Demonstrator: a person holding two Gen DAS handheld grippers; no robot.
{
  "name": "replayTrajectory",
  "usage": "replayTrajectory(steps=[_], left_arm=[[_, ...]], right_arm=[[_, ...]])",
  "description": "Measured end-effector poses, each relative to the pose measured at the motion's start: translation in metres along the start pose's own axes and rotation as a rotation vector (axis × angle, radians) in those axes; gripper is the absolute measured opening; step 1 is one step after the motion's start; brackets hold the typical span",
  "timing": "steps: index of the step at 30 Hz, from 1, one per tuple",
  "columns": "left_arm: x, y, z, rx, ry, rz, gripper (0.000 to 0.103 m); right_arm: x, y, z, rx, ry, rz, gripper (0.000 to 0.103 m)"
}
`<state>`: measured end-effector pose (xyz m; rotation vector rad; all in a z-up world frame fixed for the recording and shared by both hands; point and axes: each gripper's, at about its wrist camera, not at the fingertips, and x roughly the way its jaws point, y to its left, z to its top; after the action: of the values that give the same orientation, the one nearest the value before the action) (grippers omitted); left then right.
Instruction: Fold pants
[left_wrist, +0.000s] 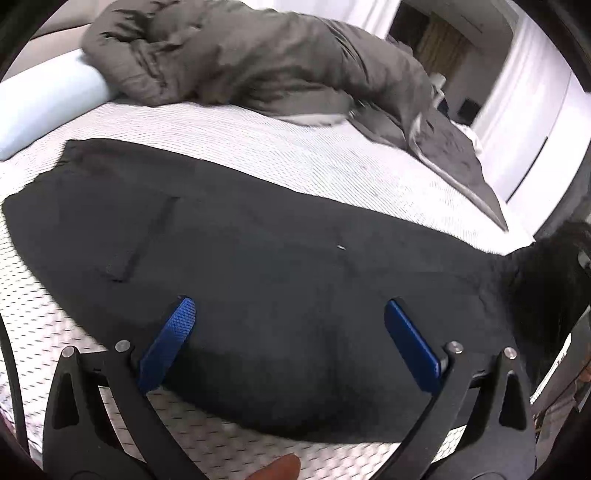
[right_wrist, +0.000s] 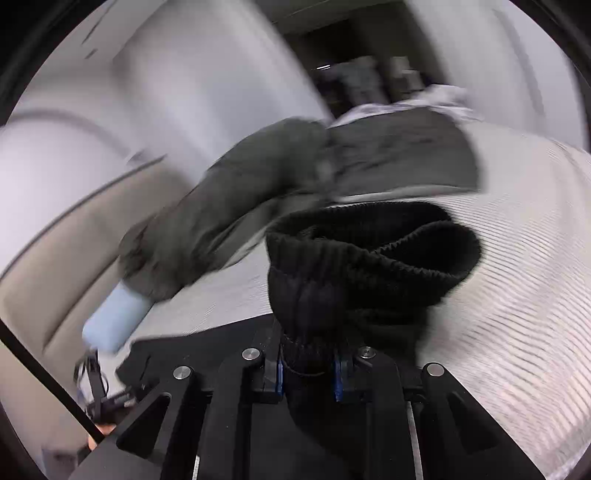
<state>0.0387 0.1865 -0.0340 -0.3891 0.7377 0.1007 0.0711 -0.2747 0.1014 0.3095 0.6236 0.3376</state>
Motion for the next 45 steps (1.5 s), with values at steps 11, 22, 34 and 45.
replayTrajectory(steps=[11,22,34,45], left_arm=[[-0.01,0.059,0.0,-0.061,-0.02,0.056,0.102],[-0.013,0.0,-0.005,0.059,0.038,-0.206,0.08],[0.008,-0.034,0.027,0.14,0.115,-0.183,0.082],[0.116,-0.071,0.073,0.071,0.365,-0.348,0.033]], right_arm=[[0.171,0.192,-0.061,-0.418,0.43,0.403,0.026],[0.121,0.081,-0.075,-0.284,0.322,0.248,0.073],[0.11,0.001,-0.072,-0.226,0.414,-0.004,0.073],[0.108,-0.005,-0.081,-0.21,0.432,0.003,0.073]])
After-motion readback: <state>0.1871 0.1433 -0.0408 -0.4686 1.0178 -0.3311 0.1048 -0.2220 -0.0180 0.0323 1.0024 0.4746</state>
